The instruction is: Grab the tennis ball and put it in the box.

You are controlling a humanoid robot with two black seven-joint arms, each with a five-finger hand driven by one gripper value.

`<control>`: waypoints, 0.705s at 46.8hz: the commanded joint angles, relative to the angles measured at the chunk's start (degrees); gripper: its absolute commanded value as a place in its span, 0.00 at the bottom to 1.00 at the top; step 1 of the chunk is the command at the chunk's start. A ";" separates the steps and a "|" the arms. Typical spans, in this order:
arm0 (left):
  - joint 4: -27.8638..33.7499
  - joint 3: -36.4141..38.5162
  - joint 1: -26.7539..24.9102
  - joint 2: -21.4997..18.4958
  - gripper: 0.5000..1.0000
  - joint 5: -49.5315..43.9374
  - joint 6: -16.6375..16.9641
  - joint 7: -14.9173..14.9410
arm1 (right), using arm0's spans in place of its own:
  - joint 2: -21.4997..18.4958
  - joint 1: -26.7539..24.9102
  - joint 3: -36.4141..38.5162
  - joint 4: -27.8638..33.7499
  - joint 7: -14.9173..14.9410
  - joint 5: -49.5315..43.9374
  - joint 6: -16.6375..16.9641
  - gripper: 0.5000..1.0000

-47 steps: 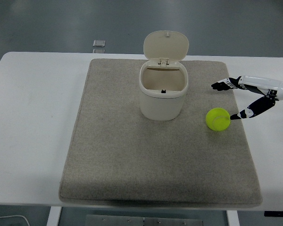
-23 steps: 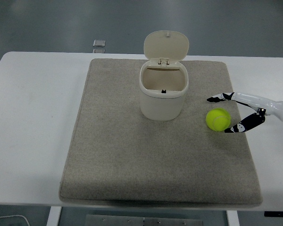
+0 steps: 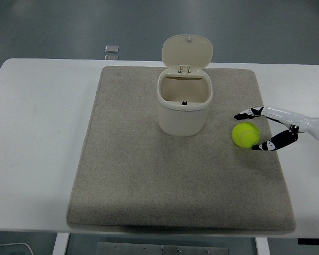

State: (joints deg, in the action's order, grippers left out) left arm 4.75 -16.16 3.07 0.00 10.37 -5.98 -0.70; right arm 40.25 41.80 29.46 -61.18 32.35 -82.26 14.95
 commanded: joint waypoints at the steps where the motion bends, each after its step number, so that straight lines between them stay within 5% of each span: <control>1: 0.00 -0.02 0.00 0.00 0.98 0.00 0.00 0.00 | -0.34 -0.14 -0.02 0.09 -0.01 0.00 -0.01 0.72; 11: 0.00 0.07 0.00 0.00 0.98 0.00 0.00 0.00 | -1.40 -0.49 -0.11 0.09 -0.01 -1.58 -0.01 0.72; 33: 0.00 -0.02 0.00 0.00 0.98 0.00 0.00 0.00 | -1.40 -0.49 -0.02 0.44 -0.01 -2.46 -0.01 0.54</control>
State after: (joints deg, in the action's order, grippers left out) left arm 4.75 -16.16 3.08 0.00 10.37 -5.98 -0.70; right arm 38.83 41.24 29.43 -60.75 32.34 -84.72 14.94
